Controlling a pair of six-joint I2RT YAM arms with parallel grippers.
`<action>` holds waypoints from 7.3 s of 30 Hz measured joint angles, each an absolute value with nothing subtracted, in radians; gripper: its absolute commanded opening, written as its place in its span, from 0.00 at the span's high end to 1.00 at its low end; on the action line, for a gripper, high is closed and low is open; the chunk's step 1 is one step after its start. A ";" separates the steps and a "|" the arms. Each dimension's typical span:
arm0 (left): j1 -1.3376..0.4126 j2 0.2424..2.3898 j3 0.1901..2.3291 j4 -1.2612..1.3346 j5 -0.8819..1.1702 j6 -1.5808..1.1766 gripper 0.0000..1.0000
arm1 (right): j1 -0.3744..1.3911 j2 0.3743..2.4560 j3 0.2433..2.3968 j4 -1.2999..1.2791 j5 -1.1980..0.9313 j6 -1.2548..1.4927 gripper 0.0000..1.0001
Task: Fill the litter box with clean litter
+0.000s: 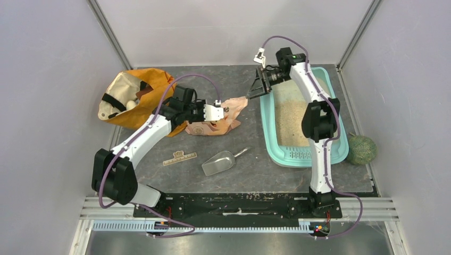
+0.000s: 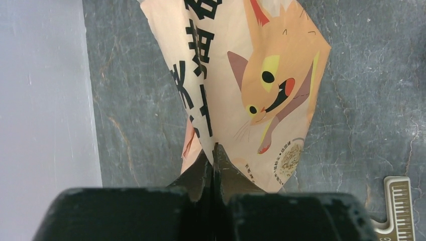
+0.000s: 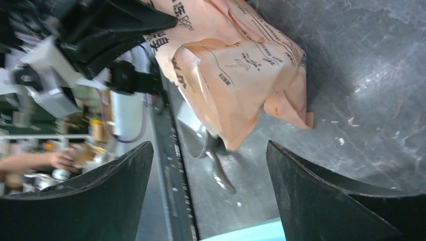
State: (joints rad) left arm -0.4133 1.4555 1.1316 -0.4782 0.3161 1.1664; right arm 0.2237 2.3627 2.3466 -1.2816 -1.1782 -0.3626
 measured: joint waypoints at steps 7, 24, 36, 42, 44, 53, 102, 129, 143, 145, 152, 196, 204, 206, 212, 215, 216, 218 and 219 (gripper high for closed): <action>-0.412 1.371 1.018 -0.381 0.289 1.132 0.98 | 0.189 2.230 2.051 -0.959 -1.169 -0.064 0.14; -0.412 1.361 0.988 -0.325 0.279 1.124 0.98 | 0.276 2.294 2.121 -0.887 -1.068 -0.081 1.00; -0.381 1.361 0.993 -0.344 0.325 1.135 0.98 | 0.320 2.321 2.249 -1.034 -0.901 -0.276 0.37; -0.363 1.377 1.028 -0.392 0.372 1.144 0.98 | 0.256 2.189 2.078 -0.935 -0.875 -0.380 0.32; -0.360 1.389 1.041 -0.397 0.381 1.147 0.98 | 0.228 2.091 1.945 -0.842 -0.906 -0.425 0.33; -0.355 1.421 1.082 -0.429 0.404 1.154 0.98 | 0.308 1.891 1.607 -0.313 -1.048 -0.475 0.38; -0.355 1.429 1.106 -0.481 0.414 1.188 0.98 | 0.461 1.864 1.414 -0.130 -1.116 -0.920 0.47; -0.355 1.428 1.284 -0.611 0.476 1.178 0.49 | 0.459 1.948 1.487 -0.265 -0.986 -0.992 1.00; -0.337 1.566 1.325 -0.678 0.553 1.144 0.98 | 0.453 1.958 1.533 -0.331 -0.975 -0.903 0.84; -0.327 1.567 1.328 -0.684 0.569 1.144 0.98 | 0.454 1.960 1.554 -0.363 -0.975 -0.903 0.80; -0.299 1.566 1.330 -0.693 0.582 1.142 0.83 | 0.434 1.982 1.665 -0.511 -0.971 -0.940 1.00; -0.207 1.470 1.216 -0.656 0.509 1.044 0.98 | 0.413 2.083 1.941 -1.037 -0.795 -1.127 1.00; -0.209 1.469 1.211 -0.655 0.517 1.047 0.69 | 0.402 2.098 1.941 -1.060 -0.793 -1.157 0.94; -0.208 1.461 1.211 -0.658 0.525 1.047 0.47 | 0.402 2.098 1.941 -1.065 -0.796 -1.163 0.80; -0.196 1.344 1.208 -0.716 0.505 1.027 0.45 | 0.394 2.098 1.939 -1.096 -0.783 -1.171 0.43; -0.186 1.237 1.200 -0.767 0.491 1.019 0.44 | 0.389 2.098 1.938 -1.104 -0.783 -1.176 0.31; -0.184 1.197 1.191 -0.787 0.487 1.018 0.44 | 0.387 2.098 1.938 -1.106 -0.784 -1.175 0.30; -0.184 1.118 1.160 -0.838 0.472 1.014 0.43 | 0.384 2.098 1.938 -1.109 -0.784 -1.175 0.27; -0.184 1.087 1.142 -0.860 0.468 1.014 0.40 | 0.384 2.097 1.938 -1.109 -0.785 -1.176 0.24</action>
